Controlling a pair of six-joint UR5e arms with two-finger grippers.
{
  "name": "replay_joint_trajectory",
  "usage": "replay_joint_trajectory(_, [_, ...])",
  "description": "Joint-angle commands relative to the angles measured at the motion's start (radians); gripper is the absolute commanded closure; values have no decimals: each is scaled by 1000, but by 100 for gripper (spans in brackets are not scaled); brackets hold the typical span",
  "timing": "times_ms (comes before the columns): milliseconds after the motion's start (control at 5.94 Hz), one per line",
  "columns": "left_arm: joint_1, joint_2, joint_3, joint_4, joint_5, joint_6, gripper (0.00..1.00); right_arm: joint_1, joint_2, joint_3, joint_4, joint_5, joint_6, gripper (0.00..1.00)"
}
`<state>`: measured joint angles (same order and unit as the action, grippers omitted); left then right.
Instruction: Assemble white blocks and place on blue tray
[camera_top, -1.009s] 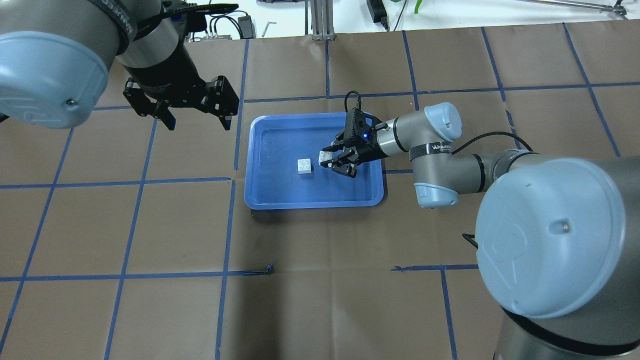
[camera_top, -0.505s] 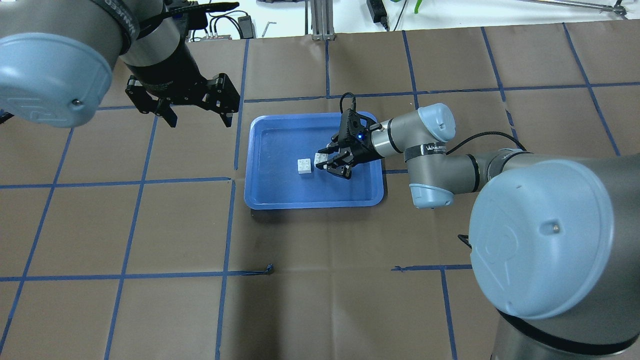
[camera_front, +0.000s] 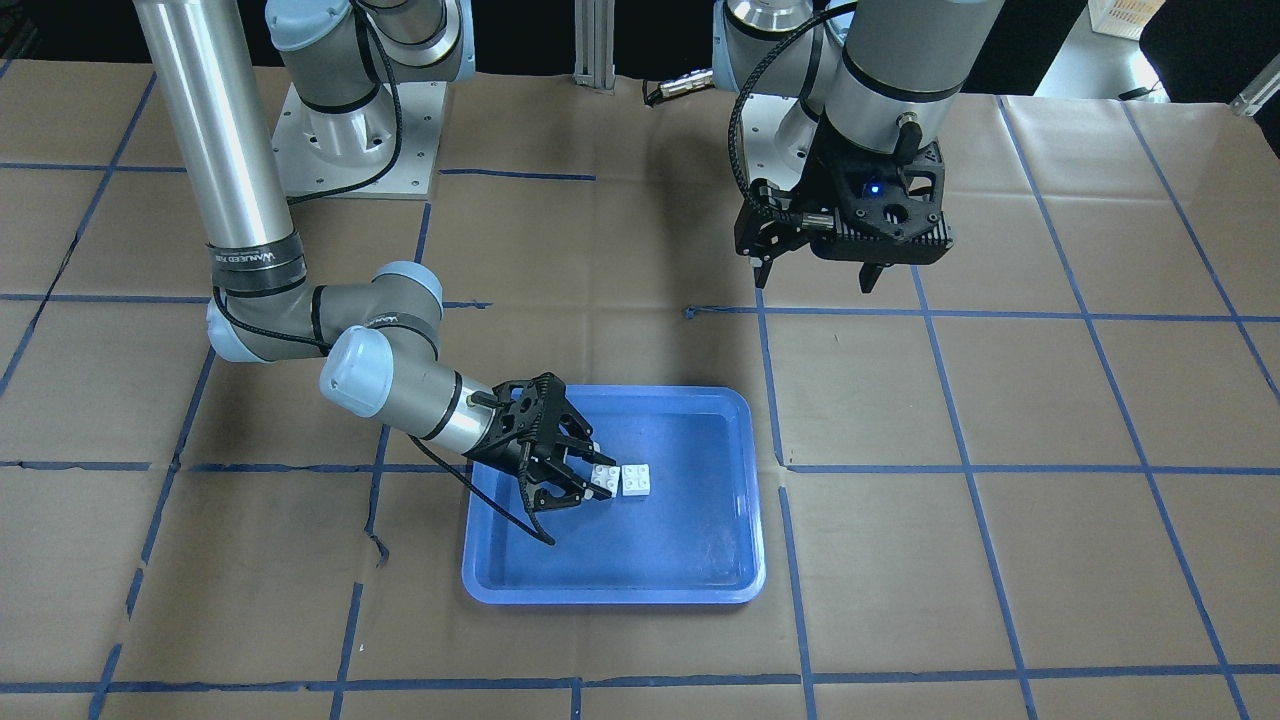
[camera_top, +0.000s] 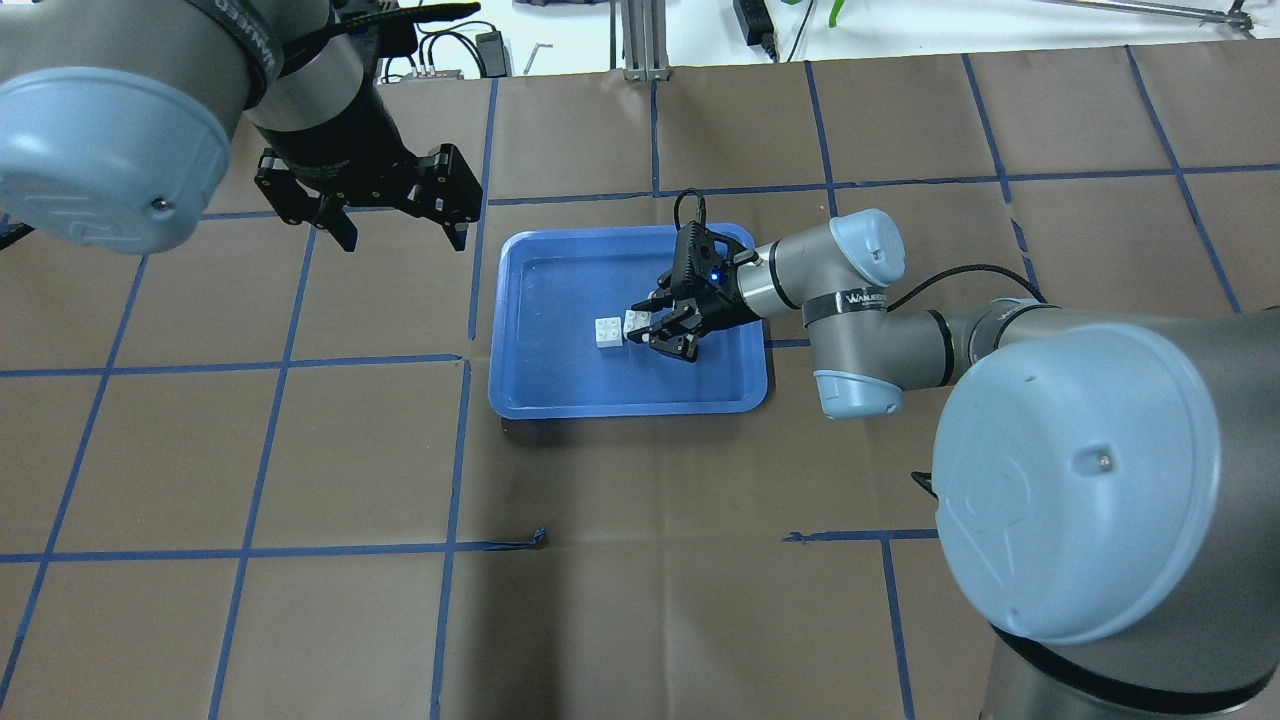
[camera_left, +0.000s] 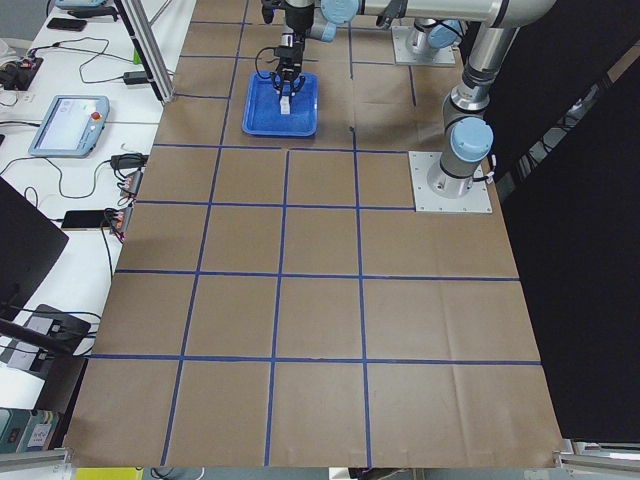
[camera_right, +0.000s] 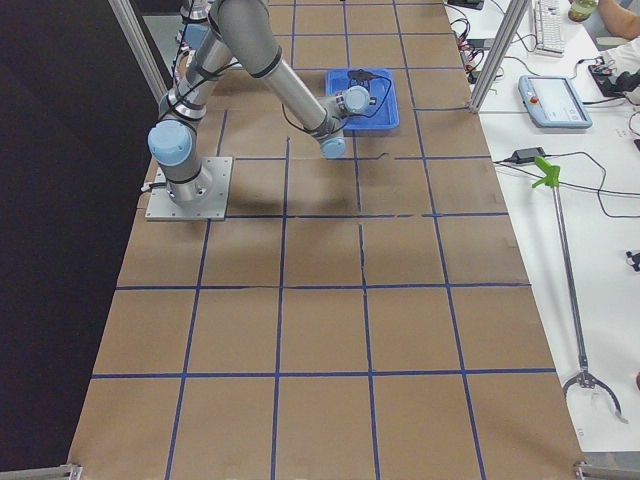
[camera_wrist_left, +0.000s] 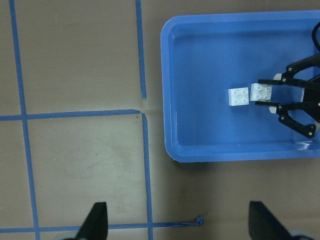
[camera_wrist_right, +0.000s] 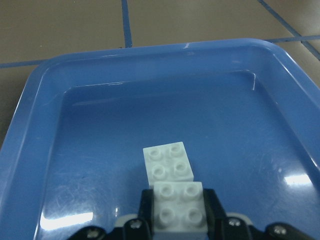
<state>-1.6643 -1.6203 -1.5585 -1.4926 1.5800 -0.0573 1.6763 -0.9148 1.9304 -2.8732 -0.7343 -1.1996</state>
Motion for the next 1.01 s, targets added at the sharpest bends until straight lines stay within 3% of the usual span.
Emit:
replay_joint_trajectory(0, [0, -1, 0, 2, 0, -4, 1, 5, 2, 1, 2, 0, 0, 65])
replay_joint_trajectory(841, [2, 5, -2, 2, 1, 5, 1, 10, 4, 4, 2, -2, 0, 63])
